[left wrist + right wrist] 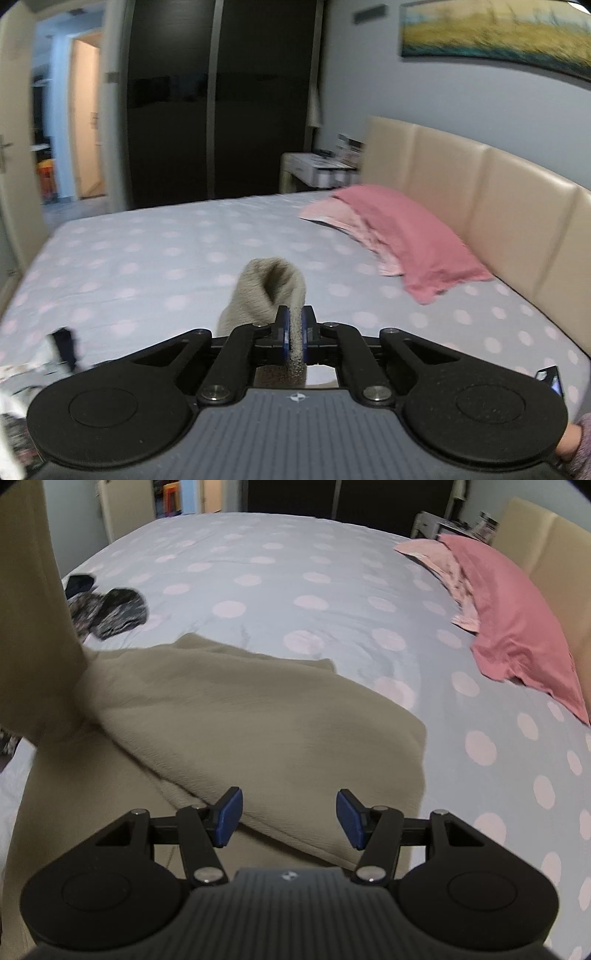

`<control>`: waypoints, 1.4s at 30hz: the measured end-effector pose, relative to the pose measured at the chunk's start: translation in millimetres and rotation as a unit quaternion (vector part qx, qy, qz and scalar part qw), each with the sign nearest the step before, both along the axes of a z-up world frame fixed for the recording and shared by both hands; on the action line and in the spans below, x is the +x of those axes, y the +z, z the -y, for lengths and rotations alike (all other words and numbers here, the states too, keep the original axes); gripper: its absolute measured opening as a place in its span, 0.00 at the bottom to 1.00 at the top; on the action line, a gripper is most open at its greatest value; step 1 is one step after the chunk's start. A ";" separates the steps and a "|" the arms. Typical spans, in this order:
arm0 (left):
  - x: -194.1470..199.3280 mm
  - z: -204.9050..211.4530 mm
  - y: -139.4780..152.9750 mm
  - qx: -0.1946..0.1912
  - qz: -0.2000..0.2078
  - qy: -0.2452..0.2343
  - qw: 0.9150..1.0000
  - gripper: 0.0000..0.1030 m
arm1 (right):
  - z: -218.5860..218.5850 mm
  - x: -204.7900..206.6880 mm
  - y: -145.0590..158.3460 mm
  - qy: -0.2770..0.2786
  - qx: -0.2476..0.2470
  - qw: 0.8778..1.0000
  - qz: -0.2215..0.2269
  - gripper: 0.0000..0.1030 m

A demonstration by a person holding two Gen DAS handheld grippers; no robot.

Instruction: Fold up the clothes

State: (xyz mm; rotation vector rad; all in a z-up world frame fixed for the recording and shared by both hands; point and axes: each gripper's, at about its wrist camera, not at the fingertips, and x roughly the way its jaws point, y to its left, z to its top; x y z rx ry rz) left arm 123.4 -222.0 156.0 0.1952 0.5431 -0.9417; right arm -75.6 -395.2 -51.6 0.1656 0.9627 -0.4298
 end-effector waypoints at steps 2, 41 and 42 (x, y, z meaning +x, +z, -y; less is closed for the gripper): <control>-2.1 31.6 -9.6 0.008 -0.007 -0.017 1.000 0.04 | 11.0 -5.4 -1.8 -0.017 0.006 1.000 0.002 0.58; 24.4 36.9 -183.0 0.177 -0.069 -0.063 0.980 0.40 | 132.1 -4.0 -87.3 -0.242 0.277 0.923 0.112 0.58; 29.9 21.0 -184.6 0.178 -0.075 -0.048 0.980 0.40 | 130.9 -0.3 -92.5 -0.244 0.282 0.922 0.105 0.57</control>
